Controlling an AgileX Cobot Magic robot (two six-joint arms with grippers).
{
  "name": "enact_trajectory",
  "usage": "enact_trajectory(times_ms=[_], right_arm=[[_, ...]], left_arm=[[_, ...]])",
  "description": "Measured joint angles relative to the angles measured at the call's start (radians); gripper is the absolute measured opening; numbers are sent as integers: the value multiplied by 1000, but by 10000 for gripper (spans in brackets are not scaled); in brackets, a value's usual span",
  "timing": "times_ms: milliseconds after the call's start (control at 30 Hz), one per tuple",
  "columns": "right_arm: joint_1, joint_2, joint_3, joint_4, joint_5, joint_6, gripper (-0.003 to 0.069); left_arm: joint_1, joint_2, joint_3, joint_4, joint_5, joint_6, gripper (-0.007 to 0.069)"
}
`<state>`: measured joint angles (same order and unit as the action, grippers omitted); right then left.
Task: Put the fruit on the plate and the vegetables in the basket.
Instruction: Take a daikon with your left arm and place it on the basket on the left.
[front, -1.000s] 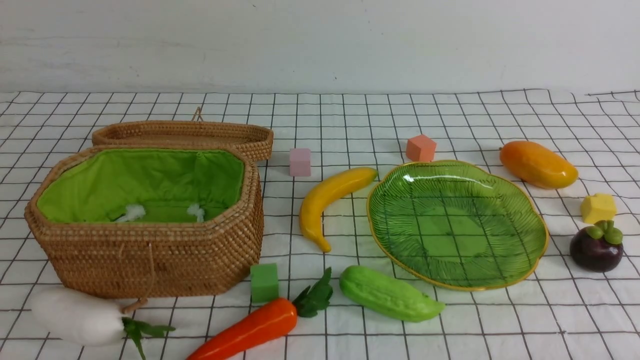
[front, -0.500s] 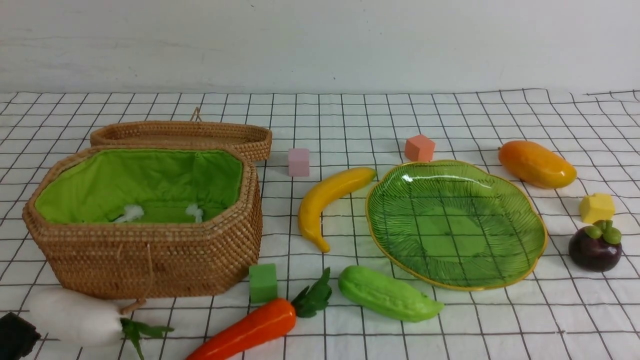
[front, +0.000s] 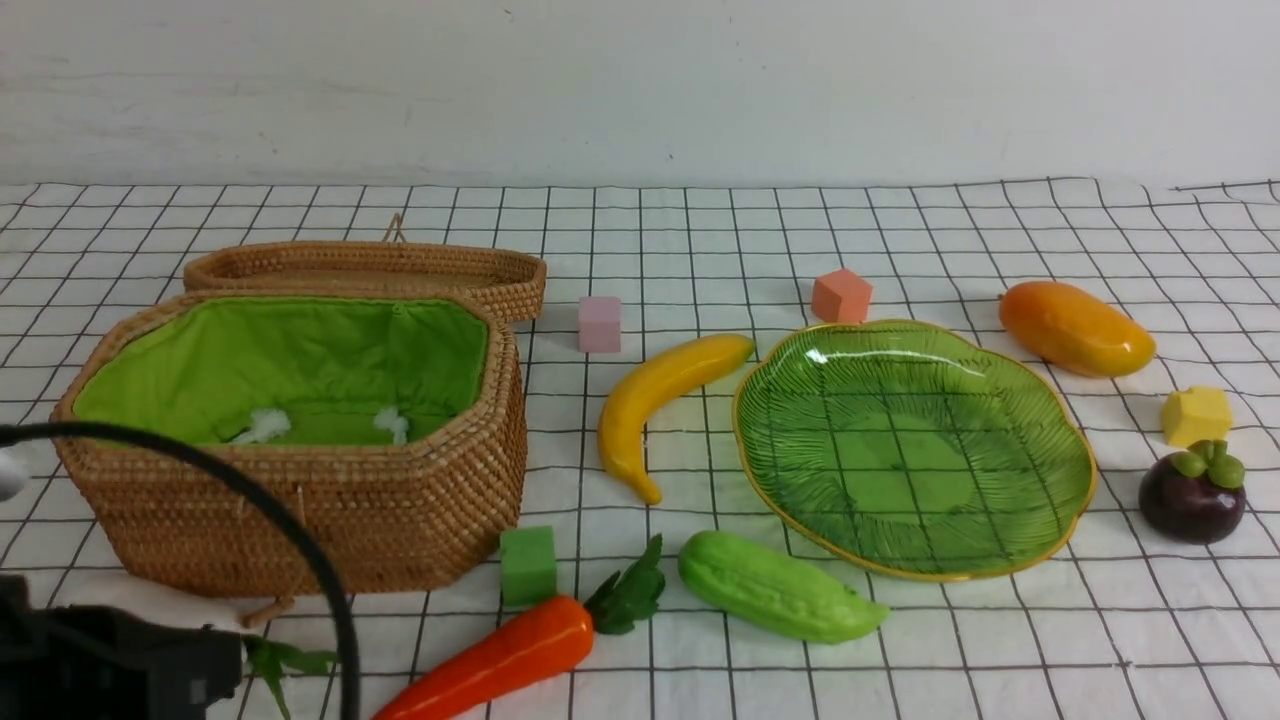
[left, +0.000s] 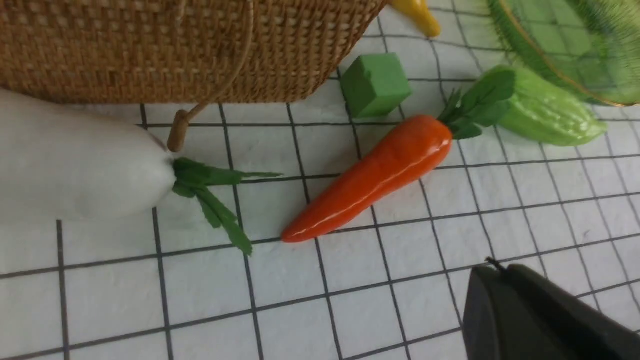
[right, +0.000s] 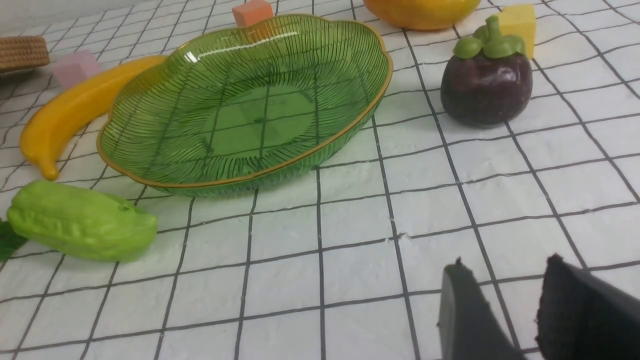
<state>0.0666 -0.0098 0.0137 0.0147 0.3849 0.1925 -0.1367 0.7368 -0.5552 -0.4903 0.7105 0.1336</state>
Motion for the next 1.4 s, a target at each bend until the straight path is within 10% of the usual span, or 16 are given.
enact_trajectory(times_ms=[600,1000,1400], right_arm=[[9,-1,-25,428,-149,263,209],[250,410,-801,446,721,-376,67],[277,471,-958,477,877,-630,64]], left_arm=[[-58,92,-41,-200,127,432,-13],[-251,269,-267,5,241,528,-13],[-252,324,-323,292,303,625,-13]])
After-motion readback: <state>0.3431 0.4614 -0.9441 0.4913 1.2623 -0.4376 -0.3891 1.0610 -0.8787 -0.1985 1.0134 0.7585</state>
